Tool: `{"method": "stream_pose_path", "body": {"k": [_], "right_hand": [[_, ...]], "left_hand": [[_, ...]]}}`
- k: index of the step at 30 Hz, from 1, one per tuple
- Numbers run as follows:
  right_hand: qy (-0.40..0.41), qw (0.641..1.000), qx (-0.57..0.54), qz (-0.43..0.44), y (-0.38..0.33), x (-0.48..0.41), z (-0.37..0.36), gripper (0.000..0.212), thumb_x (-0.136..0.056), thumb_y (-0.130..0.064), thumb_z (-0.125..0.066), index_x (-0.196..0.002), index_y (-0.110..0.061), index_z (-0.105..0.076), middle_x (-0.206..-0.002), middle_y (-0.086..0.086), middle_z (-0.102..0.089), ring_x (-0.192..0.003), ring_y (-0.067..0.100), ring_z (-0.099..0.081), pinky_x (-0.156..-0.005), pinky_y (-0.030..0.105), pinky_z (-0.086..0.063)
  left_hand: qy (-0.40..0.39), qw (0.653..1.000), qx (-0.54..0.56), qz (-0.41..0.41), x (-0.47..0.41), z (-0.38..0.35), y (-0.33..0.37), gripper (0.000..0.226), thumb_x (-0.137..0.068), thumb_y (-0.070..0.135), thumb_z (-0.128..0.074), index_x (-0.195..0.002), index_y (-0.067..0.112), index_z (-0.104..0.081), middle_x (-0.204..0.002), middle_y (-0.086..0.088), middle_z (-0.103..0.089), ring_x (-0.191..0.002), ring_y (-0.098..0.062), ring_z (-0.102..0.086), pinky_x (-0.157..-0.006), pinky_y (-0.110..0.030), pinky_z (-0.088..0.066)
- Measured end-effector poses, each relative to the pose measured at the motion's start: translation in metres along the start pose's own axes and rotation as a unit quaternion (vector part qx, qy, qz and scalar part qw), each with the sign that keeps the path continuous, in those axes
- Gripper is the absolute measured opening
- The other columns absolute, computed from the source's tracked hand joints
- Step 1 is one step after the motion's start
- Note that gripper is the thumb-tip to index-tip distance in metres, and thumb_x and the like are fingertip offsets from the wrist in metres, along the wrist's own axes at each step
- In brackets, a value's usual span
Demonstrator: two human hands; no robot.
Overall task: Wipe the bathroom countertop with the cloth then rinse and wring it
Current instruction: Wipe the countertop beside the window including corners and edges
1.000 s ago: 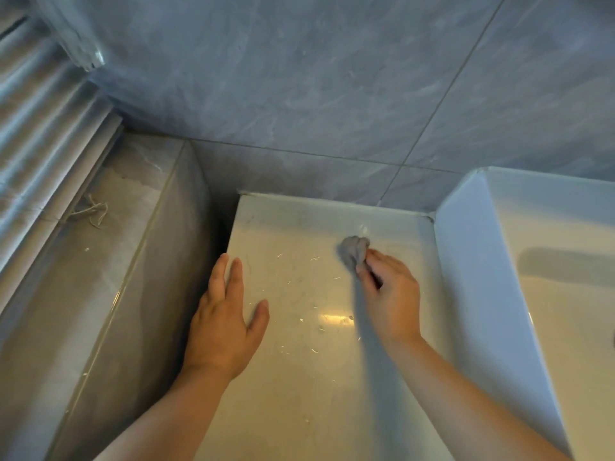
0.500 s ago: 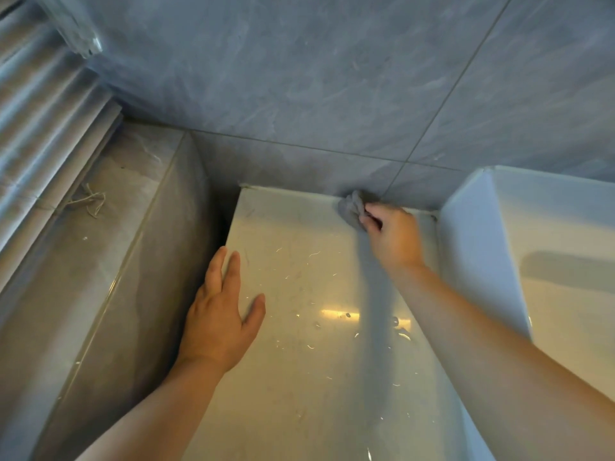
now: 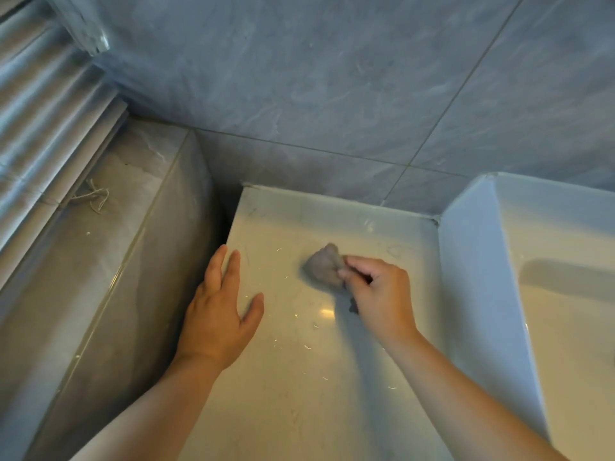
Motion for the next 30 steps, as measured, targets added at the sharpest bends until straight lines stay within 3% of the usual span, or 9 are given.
{"method": "stream_pose_path", "body": {"k": [2, 4, 7, 10, 13, 20, 26, 30], "right_hand": [[0.081, 0.997, 0.000, 0.015, -0.009, -0.022, 0.014, 0.015, -0.079, -0.008, -0.070, -0.091, -0.015, -0.076, -0.082, 0.001, -0.074, -0.073, 0.012, -0.065, -0.069, 0.028, -0.050], [0.110, 0.992, 0.029, 0.052, -0.014, -0.052, 0.019, 0.018, -0.079, -0.008, -0.067, -0.095, -0.012, -0.075, -0.088, 0.002, -0.074, -0.080, 0.016, -0.066, -0.071, 0.028, -0.048], [0.085, 0.985, 0.111, 0.098, -0.006, -0.091, 0.007, 0.021, -0.080, -0.007, -0.064, -0.100, -0.008, -0.073, -0.097, 0.006, -0.073, -0.090, 0.025, -0.065, -0.078, 0.033, -0.052], [0.053, 0.984, 0.156, 0.071, 0.013, -0.104, -0.014, 0.019, -0.082, -0.012, -0.065, -0.098, -0.011, -0.074, -0.097, 0.008, -0.073, -0.090, 0.031, -0.066, -0.075, 0.035, -0.052], [0.080, 0.988, 0.123, 0.048, 0.022, -0.095, -0.025, 0.019, -0.082, -0.014, -0.066, -0.099, -0.013, -0.074, -0.100, 0.004, -0.073, -0.092, 0.024, -0.066, -0.072, 0.023, -0.043], [0.045, 0.990, 0.108, 0.081, 0.012, -0.031, -0.035, 0.018, -0.082, -0.020, -0.061, -0.095, -0.021, -0.075, -0.098, -0.008, -0.072, -0.089, 0.010, -0.060, -0.074, 0.014, -0.037], [-0.033, 0.998, 0.040, 0.034, -0.005, 0.005, -0.029, 0.016, -0.081, -0.019, -0.062, -0.090, -0.025, -0.074, -0.086, -0.014, -0.072, -0.080, 0.010, -0.063, -0.071, 0.029, -0.050], [0.048, 0.997, 0.015, 0.060, -0.035, -0.044, -0.011, 0.019, -0.079, -0.015, -0.067, -0.096, -0.019, -0.076, -0.087, -0.004, -0.075, -0.077, 0.012, -0.067, -0.068, 0.028, -0.050]], "left_hand": [[-0.001, 1.000, -0.001, 0.004, 0.000, 0.000, 0.000, 0.076, -0.088, 0.050, -0.047, -0.150, 0.018, -0.017, -0.158, 0.004, -0.001, -0.133, -0.025, -0.037, -0.102, -0.034, -0.037], [-0.002, 1.000, -0.001, 0.005, 0.000, 0.001, 0.000, 0.076, -0.088, 0.050, -0.047, -0.151, 0.019, -0.016, -0.158, 0.005, 0.000, -0.134, -0.024, -0.035, -0.102, -0.034, -0.037], [-0.005, 1.000, 0.003, 0.006, 0.000, 0.001, 0.000, 0.077, -0.088, 0.052, -0.044, -0.151, 0.020, -0.014, -0.158, 0.007, 0.003, -0.135, -0.023, -0.034, -0.104, -0.033, -0.035], [-0.006, 1.000, 0.004, 0.008, 0.000, 0.000, 0.000, 0.077, -0.087, 0.053, -0.042, -0.151, 0.020, -0.013, -0.158, 0.009, 0.005, -0.135, -0.022, -0.033, -0.104, -0.032, -0.035], [-0.002, 1.000, 0.005, 0.006, 0.000, 0.001, 0.000, 0.076, -0.088, 0.051, -0.044, -0.151, 0.019, -0.015, -0.158, 0.008, 0.004, -0.135, -0.022, -0.034, -0.104, -0.033, -0.035], [-0.009, 1.000, 0.005, 0.006, 0.000, 0.001, 0.001, 0.078, -0.087, 0.053, -0.042, -0.151, 0.021, -0.011, -0.157, 0.008, 0.006, -0.137, -0.020, -0.029, -0.105, -0.031, -0.033], [-0.002, 1.000, 0.008, 0.003, -0.001, 0.000, -0.001, 0.080, -0.084, 0.060, -0.034, -0.151, 0.022, -0.012, -0.158, 0.008, 0.004, -0.138, -0.018, -0.028, -0.105, -0.030, -0.032], [-0.006, 1.000, 0.009, 0.010, -0.001, -0.001, -0.001, 0.076, -0.088, 0.056, -0.036, -0.151, 0.023, -0.011, -0.158, 0.008, 0.004, -0.138, -0.019, -0.029, -0.105, -0.033, -0.034]]}}
Point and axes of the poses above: each hand's wrist, its own x-axis away from the middle knuckle, its own z-axis out of the back of the hand, y = z × x, the point moved 3 cm from there along -x, towards the middle knuckle
